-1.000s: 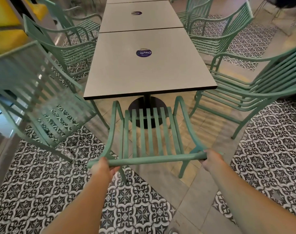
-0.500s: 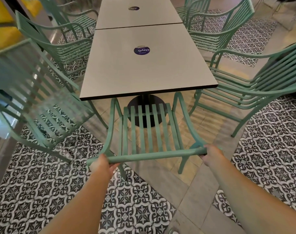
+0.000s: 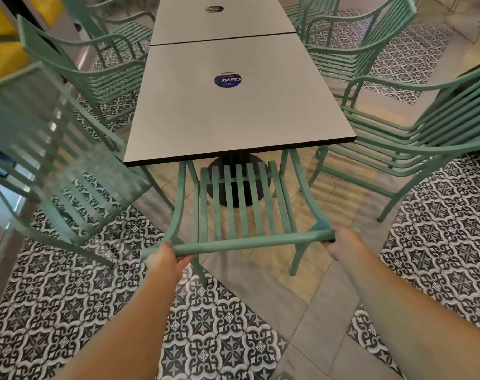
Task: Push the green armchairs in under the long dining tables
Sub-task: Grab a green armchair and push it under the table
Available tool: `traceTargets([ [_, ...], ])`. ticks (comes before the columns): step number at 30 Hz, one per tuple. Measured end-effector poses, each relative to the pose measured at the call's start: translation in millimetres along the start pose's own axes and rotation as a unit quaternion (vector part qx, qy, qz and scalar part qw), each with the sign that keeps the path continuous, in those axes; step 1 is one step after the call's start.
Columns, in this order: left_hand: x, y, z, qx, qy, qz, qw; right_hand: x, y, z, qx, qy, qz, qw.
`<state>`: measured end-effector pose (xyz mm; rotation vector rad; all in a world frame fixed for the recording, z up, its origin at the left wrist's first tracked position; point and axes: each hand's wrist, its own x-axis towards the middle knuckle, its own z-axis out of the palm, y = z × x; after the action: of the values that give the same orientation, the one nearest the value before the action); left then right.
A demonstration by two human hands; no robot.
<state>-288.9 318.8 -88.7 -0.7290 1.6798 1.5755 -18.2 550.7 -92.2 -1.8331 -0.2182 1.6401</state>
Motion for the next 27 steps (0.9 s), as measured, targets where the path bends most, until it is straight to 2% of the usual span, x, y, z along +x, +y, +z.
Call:
traceTargets([
  [11,21,20,34,-0.005,-0.016,0.016,1.0,14,-17,30,0.008,-0.007,-0.001,1.0],
  [27,29,29,48,-0.009,-0.013,0.02,1.0,15,-32,50,0.0,-0.005,0.015,1.0],
])
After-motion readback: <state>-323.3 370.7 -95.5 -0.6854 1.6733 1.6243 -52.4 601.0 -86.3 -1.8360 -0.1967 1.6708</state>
